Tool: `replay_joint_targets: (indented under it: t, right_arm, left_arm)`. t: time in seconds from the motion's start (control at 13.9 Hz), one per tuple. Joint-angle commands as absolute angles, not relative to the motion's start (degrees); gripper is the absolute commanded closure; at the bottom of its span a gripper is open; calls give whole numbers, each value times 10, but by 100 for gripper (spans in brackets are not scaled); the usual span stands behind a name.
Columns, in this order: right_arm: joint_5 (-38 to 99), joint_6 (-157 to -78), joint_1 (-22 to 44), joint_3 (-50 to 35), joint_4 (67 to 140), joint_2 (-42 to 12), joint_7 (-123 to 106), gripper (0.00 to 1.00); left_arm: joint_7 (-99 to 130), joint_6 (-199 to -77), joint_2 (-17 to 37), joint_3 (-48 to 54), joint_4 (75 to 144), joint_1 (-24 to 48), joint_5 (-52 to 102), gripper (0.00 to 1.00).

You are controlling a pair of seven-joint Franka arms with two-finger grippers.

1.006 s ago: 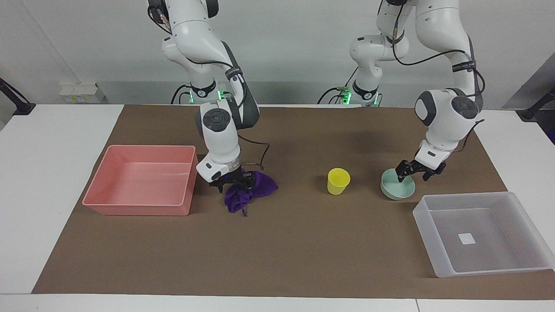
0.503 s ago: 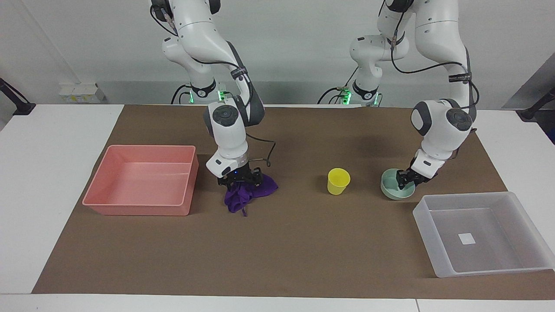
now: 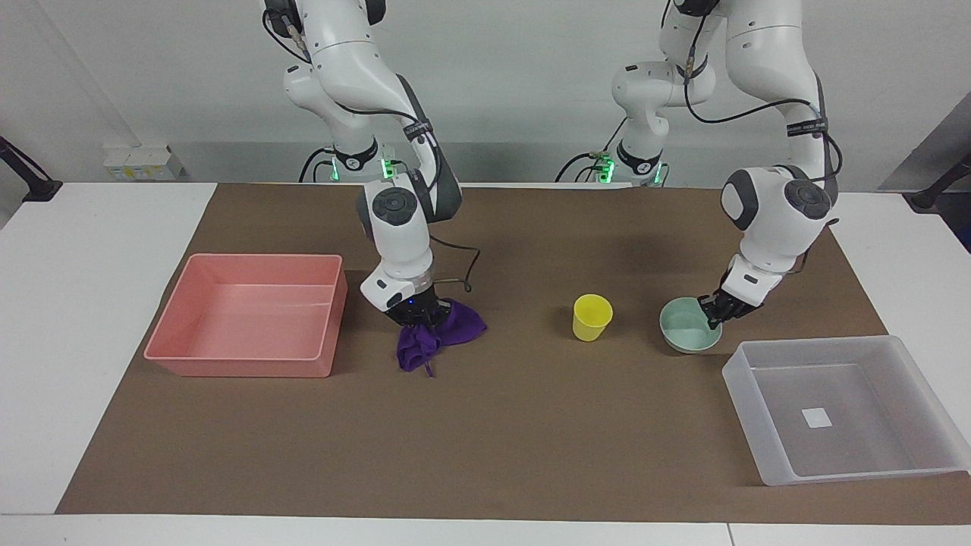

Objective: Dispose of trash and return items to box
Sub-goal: 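Grasp the green bowl with the left gripper while the right gripper grasps the cloth, then carry the bowl into the clear box while the right gripper carries the cloth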

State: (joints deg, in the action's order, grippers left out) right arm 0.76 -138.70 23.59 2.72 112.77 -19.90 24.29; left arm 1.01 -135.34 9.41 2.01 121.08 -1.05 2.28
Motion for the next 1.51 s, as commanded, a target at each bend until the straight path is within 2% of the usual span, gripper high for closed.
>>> replay_joint_targets:
  t: [0.0, 0.22, 0.36, 0.5, 0.65, 0.79, 1.01, 1.15, 1.29, 1.44]
  right_arm:
    - [10, -1342, 230, 25, 1120, -164, 267, 100]
    - [10, -1307, 229, 25, 1101, -115, 325, 100]
    - [10, -1231, 229, 26, 1072, -78, 340, 100]
    - [9, -1153, 221, 31, 1035, -48, 340, 100]
    - [1, -1092, 194, 32, 1011, -10, 333, 100]
    - [-3, -1051, 162, 33, 1000, 22, 329, 100]
    - [-23, -1021, 99, 34, 997, 44, 233, 100]
    - [-30, -1022, 51, 33, 1000, 46, 180, 100]
    - [-30, -1042, -3, 33, 1018, 47, 108, 100]
    - [-30, -1081, -33, 33, 1055, 40, 85, 100]
  left_arm:
    - [7, -1282, 68, 18, 1169, -10, 30, 100]
    - [4, -1211, 77, 18, 1092, -15, 30, 100]
    - [4, -1198, 100, 16, 1041, -18, 29, 100]
    - [4, -1200, 113, 15, 1018, -37, 26, 100]
    - [4, -1194, 147, 15, 961, -56, 28, 100]
    - [3, -1172, 204, 18, 887, -81, 29, 100]
    - [3, -1151, 312, 25, 750, -107, 33, 100]
    - [2, -1154, 370, 52, 687, -140, 32, 100]
    - [3, -1158, 424, 75, 631, -156, 29, 100]
    - [3, -1172, 440, 69, 620, -156, 27, 100]
